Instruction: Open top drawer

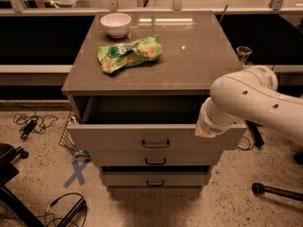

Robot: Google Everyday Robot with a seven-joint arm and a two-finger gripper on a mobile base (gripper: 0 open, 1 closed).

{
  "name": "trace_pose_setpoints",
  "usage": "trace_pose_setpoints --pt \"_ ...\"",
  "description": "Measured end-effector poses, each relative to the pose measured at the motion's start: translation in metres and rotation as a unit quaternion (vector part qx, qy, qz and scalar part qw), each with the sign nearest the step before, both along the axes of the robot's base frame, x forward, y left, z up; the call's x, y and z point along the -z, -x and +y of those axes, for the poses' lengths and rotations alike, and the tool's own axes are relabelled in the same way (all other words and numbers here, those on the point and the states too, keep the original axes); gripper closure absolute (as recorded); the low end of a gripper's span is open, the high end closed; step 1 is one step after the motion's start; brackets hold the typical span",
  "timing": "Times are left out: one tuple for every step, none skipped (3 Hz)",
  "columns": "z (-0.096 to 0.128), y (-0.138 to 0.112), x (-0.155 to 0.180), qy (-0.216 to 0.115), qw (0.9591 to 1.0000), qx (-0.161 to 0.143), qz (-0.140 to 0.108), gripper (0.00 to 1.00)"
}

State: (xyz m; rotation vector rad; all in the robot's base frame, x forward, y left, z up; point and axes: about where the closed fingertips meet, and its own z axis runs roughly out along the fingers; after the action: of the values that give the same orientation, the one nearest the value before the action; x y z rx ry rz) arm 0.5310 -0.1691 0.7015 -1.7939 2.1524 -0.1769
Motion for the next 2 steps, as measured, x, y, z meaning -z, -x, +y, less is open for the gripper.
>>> trace_pose_setpoints --pt "-0.0215 -0.0087 -0.0377 0.063 0.9964 0.047 -0.032 0.12" --pt "-0.0282 -0.0105 -0.0434 0.070 0.9939 0.075 -0.039 0.00"
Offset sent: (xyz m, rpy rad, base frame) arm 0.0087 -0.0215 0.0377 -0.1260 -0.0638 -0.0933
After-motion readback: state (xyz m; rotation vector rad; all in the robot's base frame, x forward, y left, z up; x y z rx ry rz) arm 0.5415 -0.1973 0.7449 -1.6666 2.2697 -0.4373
